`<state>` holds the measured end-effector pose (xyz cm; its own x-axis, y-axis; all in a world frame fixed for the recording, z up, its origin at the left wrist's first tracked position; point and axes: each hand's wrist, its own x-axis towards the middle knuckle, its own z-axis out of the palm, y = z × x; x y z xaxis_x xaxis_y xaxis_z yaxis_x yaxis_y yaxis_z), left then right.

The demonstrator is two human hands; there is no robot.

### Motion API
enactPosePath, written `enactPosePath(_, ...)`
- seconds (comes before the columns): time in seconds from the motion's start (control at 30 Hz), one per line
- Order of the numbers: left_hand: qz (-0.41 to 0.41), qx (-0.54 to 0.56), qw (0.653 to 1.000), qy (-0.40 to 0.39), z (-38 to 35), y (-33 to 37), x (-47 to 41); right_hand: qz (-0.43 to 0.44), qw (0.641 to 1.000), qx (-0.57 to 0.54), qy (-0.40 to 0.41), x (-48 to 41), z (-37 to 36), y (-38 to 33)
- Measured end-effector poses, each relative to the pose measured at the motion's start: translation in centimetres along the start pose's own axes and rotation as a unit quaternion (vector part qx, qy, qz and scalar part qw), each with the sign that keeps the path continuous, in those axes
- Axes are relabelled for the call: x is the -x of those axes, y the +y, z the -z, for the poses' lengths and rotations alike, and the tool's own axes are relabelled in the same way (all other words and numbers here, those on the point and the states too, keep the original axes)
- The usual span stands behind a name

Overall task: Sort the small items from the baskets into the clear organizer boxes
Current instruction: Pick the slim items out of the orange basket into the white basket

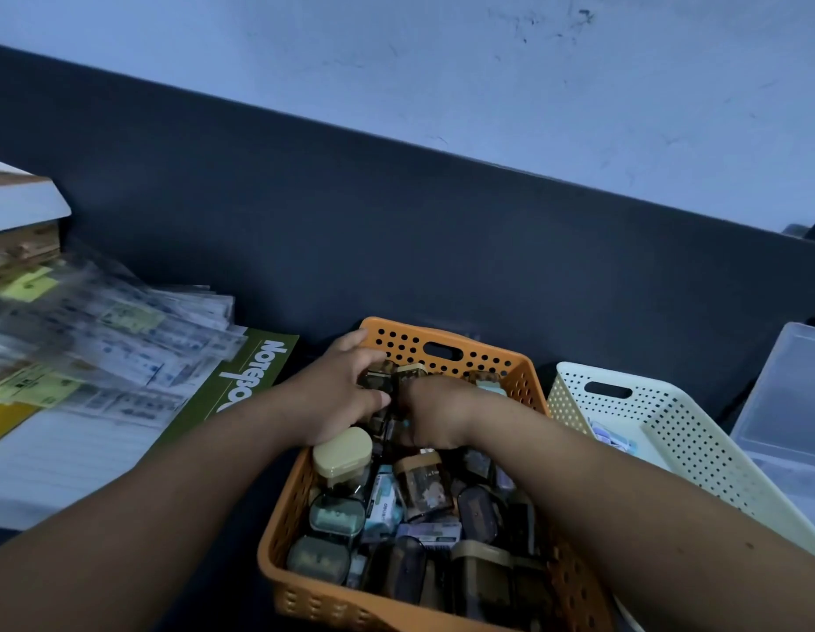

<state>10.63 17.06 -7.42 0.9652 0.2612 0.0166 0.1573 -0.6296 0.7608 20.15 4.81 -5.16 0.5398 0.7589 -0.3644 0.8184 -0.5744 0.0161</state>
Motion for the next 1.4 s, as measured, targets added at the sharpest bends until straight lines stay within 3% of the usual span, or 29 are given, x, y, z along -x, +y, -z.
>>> enactPosePath(0.1, 0.000, 0.007, 1.000, 0.001, -0.1, 0.0, 0.0, 0.013, 0.999, -0.030, 0.004, 0.0, 0.0, 0.4)
enactPosePath(0.2, 0.002, 0.005, 1.000, 0.004, 0.0, 0.0, -0.1, 0.029, 0.990, -0.138, 0.013, 0.0, -0.3, 1.4)
enactPosePath(0.33, 0.002, 0.004, 1.000, 0.005, 0.0, 0.1, -0.1, 0.029, 0.942, -0.333, -0.017, 0.9, -0.2, 3.2)
enactPosePath(0.43, 0.003, -0.009, 1.000, 0.005, 0.1, 0.1, -0.1, 0.030, 0.916, -0.400, 0.018, 2.1, 0.1, 4.8)
enactPosePath(0.53, 0.004, -0.019, 1.000, 0.005, 0.1, 0.0, -0.2, 0.033, 0.866, -0.492, 0.078, 3.9, 0.4, 6.3)
enactPosePath(0.7, 0.004, -0.002, 1.000, 0.007, 0.2, 0.1, -0.3, 0.002, 0.833, -0.515, 0.204, 8.2, 1.3, 9.2)
enactPosePath(0.9, 0.002, -0.007, 1.000, 0.012, 0.1, 0.3, -0.4, -0.106, 0.812, -0.469, 0.331, 12.5, 0.4, 13.4)
enactPosePath(0.97, 0.004, -0.008, 1.000, 0.013, 0.1, 0.4, -0.4, -0.153, 0.820, -0.436, 0.337, 13.1, -0.5, 14.6)
enactPosePath(1.03, 0.006, -0.007, 1.000, 0.015, 0.0, 0.5, -0.4, -0.202, 0.853, -0.361, 0.319, 13.1, -1.4, 15.3)
enactPosePath(1.13, 0.007, -0.001, 1.000, 0.016, 0.0, 0.5, -0.4, -0.206, 0.895, -0.257, 0.300, 12.8, -1.5, 13.6)
enactPosePath(1.27, 0.007, 0.003, 1.000, 0.014, 0.0, 0.3, -0.4, -0.067, 0.922, -0.235, 0.301, 12.2, 0.0, 7.3)
enactPosePath(1.4, 0.004, -0.002, 1.000, 0.018, 0.0, 0.2, -0.4, 0.093, 0.943, -0.306, 0.097, 12.3, 0.3, 1.0)
